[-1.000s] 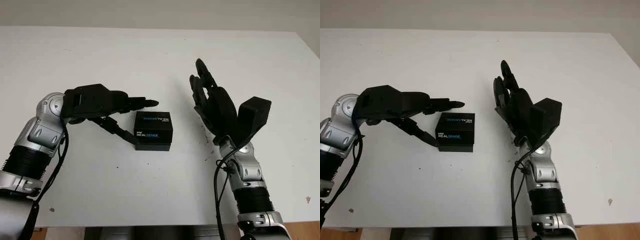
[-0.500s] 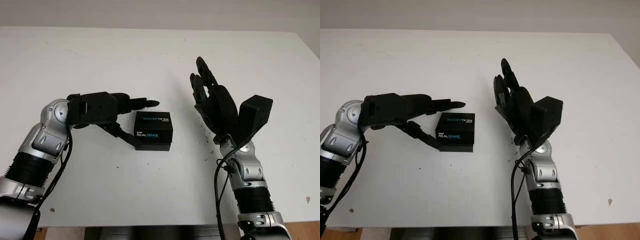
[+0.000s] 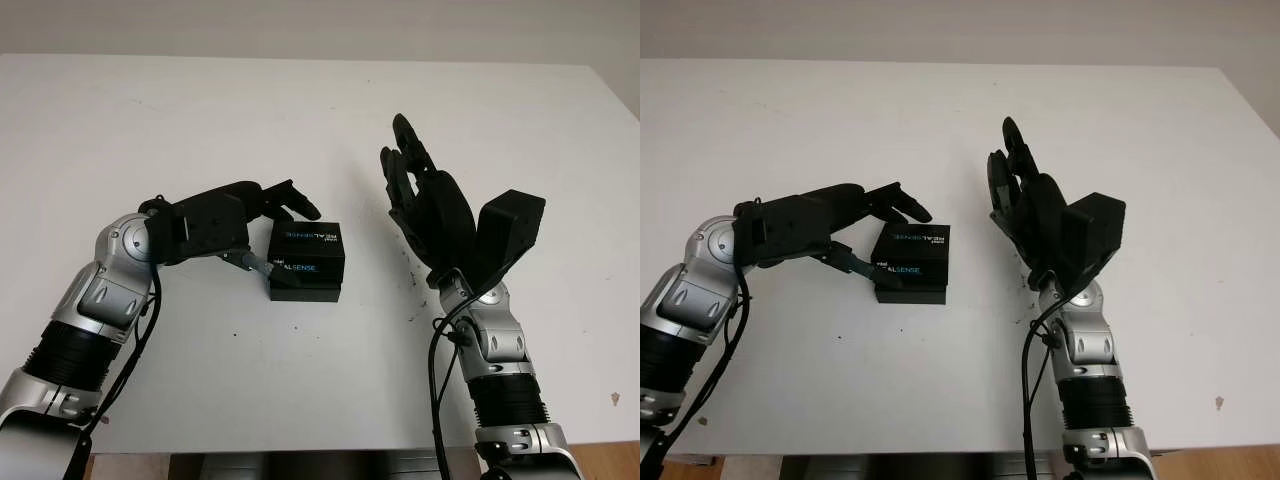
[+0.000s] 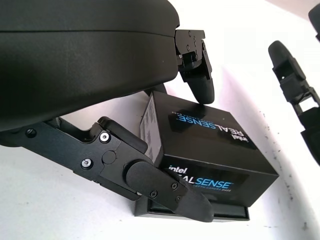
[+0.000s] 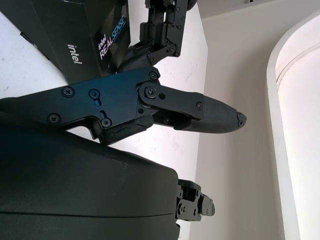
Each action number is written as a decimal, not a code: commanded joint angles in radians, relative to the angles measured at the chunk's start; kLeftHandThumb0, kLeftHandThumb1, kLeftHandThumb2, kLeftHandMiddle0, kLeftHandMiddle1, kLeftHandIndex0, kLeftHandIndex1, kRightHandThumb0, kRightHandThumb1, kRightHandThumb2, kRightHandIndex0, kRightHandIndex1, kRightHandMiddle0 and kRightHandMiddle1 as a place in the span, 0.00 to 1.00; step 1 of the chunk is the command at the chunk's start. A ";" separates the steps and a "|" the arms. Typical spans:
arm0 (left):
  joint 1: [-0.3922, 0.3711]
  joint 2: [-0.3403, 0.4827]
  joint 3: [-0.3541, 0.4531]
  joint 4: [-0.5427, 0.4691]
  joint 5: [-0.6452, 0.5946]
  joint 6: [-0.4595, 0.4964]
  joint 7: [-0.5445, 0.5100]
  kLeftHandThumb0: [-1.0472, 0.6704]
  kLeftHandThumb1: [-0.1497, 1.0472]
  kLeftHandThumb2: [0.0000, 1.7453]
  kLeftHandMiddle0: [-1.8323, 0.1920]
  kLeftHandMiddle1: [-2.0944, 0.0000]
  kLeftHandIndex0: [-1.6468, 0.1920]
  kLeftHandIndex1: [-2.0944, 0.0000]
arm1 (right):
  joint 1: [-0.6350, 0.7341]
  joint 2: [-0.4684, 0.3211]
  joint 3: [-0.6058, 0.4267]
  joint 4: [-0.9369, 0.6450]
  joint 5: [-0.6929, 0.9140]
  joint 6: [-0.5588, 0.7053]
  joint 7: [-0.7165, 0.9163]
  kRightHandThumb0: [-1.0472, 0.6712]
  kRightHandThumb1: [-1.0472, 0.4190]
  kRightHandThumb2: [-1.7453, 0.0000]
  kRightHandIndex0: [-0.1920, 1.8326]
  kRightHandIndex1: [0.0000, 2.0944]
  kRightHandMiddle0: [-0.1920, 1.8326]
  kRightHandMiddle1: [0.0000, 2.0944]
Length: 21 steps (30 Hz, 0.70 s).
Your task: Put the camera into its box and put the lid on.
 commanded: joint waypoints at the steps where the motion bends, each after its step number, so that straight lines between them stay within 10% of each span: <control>1: 0.031 -0.004 -0.008 0.012 0.000 -0.003 -0.002 0.32 0.87 0.04 0.86 0.35 0.93 0.35 | 0.005 -0.004 -0.006 -0.028 0.008 0.006 0.004 0.23 0.00 0.66 0.05 0.02 0.06 0.02; 21: 0.083 -0.040 0.044 -0.072 -0.062 0.045 0.074 0.48 1.00 0.07 0.83 0.18 0.90 0.20 | 0.001 -0.001 -0.014 -0.025 0.012 0.011 0.002 0.24 0.00 0.65 0.05 0.02 0.06 0.02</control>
